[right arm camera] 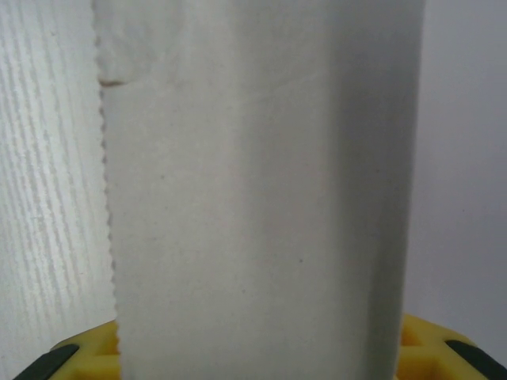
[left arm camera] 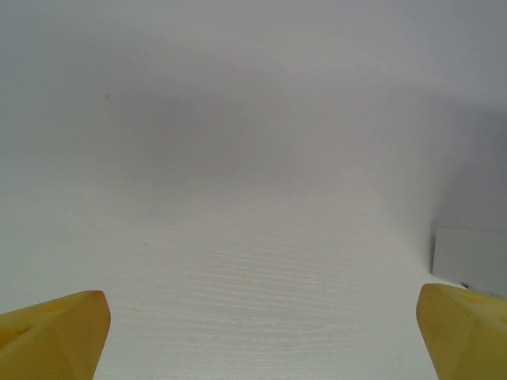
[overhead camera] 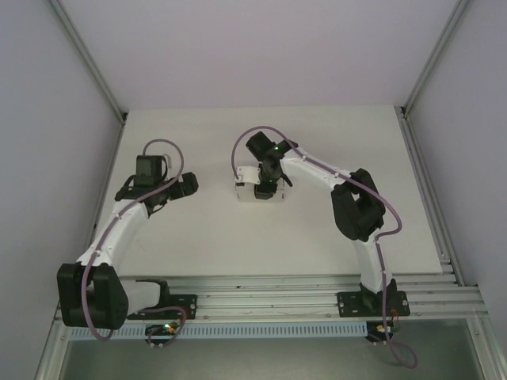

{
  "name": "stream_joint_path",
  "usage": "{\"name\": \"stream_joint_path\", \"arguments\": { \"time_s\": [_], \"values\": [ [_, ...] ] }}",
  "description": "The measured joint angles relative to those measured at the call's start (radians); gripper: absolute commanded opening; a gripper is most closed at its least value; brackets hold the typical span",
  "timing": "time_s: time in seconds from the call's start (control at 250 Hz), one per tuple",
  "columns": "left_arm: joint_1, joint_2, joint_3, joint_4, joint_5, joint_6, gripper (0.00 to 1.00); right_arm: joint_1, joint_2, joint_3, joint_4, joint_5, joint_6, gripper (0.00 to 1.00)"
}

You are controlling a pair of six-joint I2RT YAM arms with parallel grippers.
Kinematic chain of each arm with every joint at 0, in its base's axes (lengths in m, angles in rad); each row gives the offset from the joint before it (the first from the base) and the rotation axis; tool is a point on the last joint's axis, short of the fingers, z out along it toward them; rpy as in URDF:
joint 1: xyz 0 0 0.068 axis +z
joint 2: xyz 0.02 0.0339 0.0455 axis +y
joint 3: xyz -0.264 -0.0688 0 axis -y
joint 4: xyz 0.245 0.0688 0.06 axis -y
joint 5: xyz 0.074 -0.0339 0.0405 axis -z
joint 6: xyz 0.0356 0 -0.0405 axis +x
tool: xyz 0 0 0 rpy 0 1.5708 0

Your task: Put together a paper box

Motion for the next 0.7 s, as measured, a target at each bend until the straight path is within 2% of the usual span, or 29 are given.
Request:
{"name": "stream_joint_path", "arguments": {
  "time_s": [0.084, 0.184, 0.336, 0.479, 0.535, 0.619, 0.703],
  "values": [
    [0.0, -0.012, 0.0, 0.0, 0.004, 0.0, 1.0, 0.002, -0.042, -0.071, 0.074, 0.051, 0.011, 0.36],
    [0.0, -0.035, -0.003, 0.001, 0.011, 0.0, 1.0, 0.006, -0.122, -0.198, 0.214, 0.169, 0.01, 0.35],
    [0.0, -0.055, -0.015, 0.005, 0.019, -0.001, 1.0, 0.011, -0.185, -0.367, 0.45, 0.309, -0.058, 0.37],
    [0.0, -0.055, -0.023, 0.005, 0.025, -0.003, 1.0, 0.017, -0.198, -0.507, 0.656, 0.343, -0.101, 0.58],
    [0.0, -0.055, -0.023, 0.005, 0.035, -0.004, 1.0, 0.022, -0.203, -0.547, 0.69, 0.343, -0.109, 0.64],
    [0.0, -0.055, -0.023, 0.005, 0.056, -0.005, 1.0, 0.031, -0.209, -0.583, 0.706, 0.338, -0.117, 0.77],
    [0.0, -0.055, -0.023, 0.005, 0.066, -0.004, 1.0, 0.036, -0.236, -0.61, 0.69, 0.314, -0.097, 0.98]
  ]
}}
